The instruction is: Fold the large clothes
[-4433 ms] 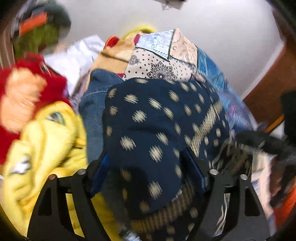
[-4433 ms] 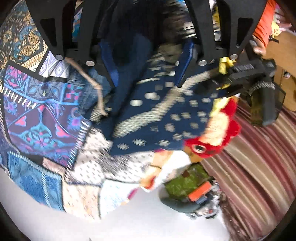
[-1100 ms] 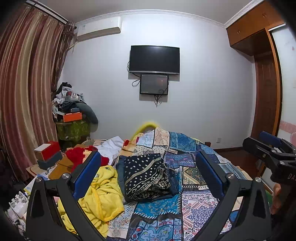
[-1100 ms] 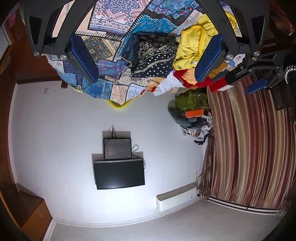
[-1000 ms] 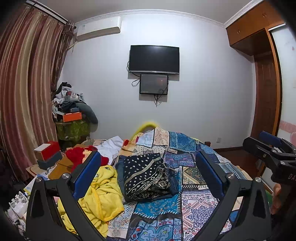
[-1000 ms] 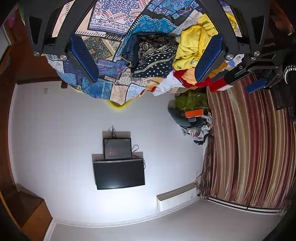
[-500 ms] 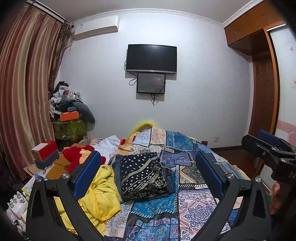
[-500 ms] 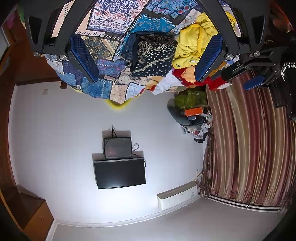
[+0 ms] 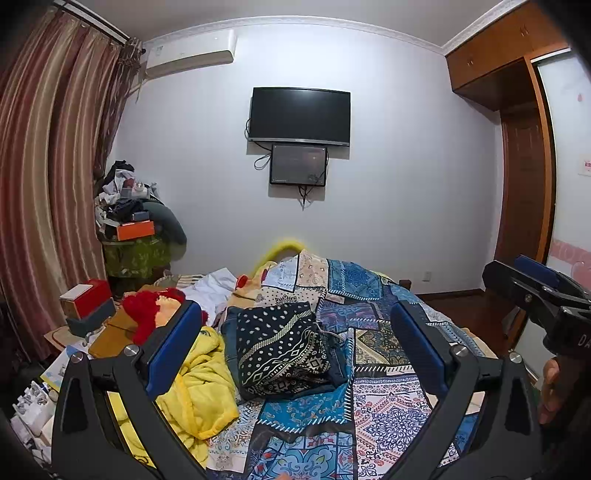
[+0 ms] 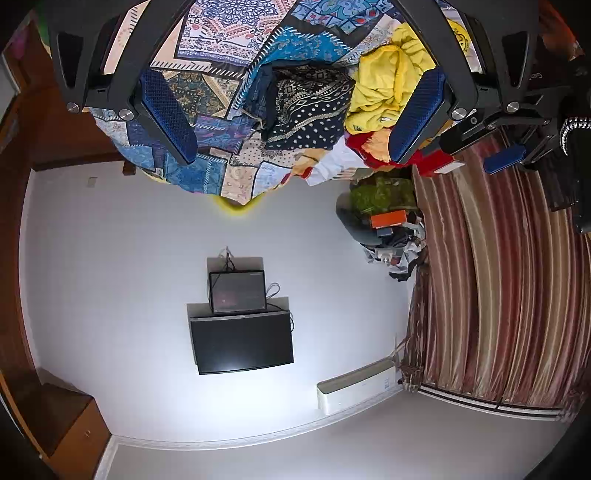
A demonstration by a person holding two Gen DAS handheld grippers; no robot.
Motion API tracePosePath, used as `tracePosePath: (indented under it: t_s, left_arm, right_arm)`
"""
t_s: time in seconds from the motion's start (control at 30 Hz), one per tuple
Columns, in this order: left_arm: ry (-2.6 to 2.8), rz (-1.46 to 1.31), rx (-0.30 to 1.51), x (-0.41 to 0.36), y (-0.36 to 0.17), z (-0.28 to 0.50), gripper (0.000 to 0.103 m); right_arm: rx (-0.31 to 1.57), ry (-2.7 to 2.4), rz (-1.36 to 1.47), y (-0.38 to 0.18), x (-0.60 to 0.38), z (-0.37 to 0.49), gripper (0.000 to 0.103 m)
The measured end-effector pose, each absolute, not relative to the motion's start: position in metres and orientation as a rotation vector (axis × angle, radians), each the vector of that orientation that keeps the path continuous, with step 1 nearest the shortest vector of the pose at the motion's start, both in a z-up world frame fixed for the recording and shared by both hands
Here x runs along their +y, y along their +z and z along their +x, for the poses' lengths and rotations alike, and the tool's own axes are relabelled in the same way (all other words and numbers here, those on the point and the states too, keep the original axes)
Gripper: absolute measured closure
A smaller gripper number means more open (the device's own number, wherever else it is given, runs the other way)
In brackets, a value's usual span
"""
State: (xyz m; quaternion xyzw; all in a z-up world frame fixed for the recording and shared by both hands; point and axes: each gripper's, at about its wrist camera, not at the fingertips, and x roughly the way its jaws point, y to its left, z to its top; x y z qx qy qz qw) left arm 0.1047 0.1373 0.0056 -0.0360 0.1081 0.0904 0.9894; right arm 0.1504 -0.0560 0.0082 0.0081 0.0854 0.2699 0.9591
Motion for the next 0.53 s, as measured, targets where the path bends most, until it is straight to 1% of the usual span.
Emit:
tracePosePath:
  t_s: [0.53]
  left_arm:
    - [0.157, -0.079, 0.229, 0.1415, 0.0023, 0.1068, 0.000]
  right_arm:
    - [0.193, 0.541, 0.008, 0.0024, -0.0463, 0.1497, 0.000]
